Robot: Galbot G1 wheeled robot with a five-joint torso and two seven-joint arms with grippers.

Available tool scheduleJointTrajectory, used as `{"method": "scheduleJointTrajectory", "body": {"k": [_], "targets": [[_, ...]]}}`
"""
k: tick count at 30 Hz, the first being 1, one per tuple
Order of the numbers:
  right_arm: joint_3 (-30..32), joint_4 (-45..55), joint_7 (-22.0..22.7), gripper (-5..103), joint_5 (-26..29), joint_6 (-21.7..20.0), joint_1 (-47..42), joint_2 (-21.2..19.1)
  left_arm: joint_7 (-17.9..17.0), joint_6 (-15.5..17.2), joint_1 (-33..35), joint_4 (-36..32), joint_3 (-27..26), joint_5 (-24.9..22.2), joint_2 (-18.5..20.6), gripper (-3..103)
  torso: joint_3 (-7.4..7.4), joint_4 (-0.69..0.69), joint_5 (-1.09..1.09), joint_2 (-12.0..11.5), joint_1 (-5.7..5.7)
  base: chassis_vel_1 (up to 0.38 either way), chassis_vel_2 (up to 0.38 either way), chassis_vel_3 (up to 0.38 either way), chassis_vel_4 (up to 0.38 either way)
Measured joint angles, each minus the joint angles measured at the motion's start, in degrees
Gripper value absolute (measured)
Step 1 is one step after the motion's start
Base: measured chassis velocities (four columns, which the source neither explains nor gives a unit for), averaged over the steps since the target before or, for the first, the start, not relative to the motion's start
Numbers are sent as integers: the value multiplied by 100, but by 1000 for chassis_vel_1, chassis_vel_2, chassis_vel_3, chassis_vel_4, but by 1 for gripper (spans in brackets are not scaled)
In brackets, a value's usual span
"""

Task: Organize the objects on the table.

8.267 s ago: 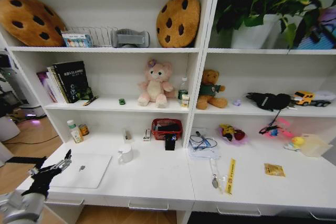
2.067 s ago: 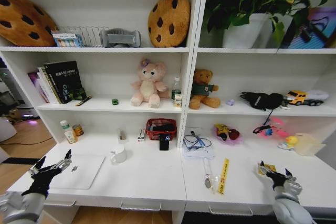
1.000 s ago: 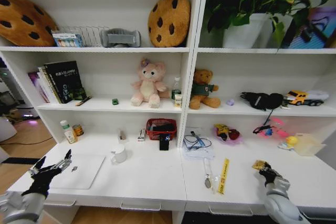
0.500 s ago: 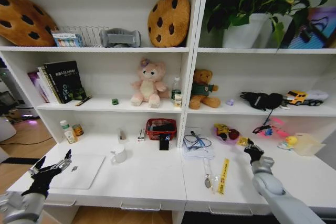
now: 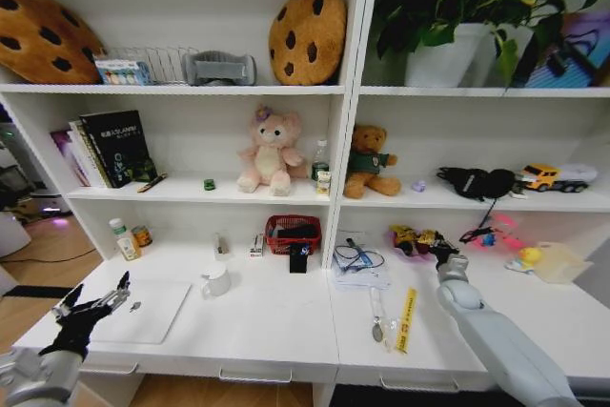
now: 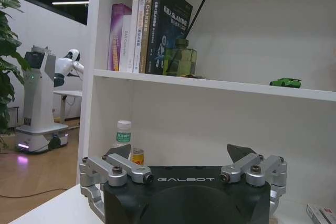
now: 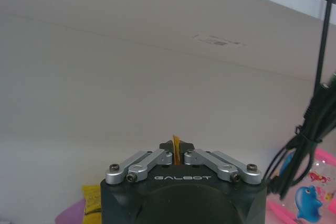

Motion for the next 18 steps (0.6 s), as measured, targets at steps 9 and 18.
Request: {"method": "scheduleJointTrajectory", "body": {"k": [9, 18], "targets": [[127, 486, 120, 34, 54, -122, -276, -107, 0, 0, 0, 0, 0, 0, 0, 100, 0, 0, 2, 0, 0, 0, 0, 0, 0], [719, 1920, 132, 72, 52, -66, -1561, -776, -1, 0, 0, 0, 0, 0, 0, 100, -1, -1, 1, 1, 0, 0, 0, 0, 0]]}}
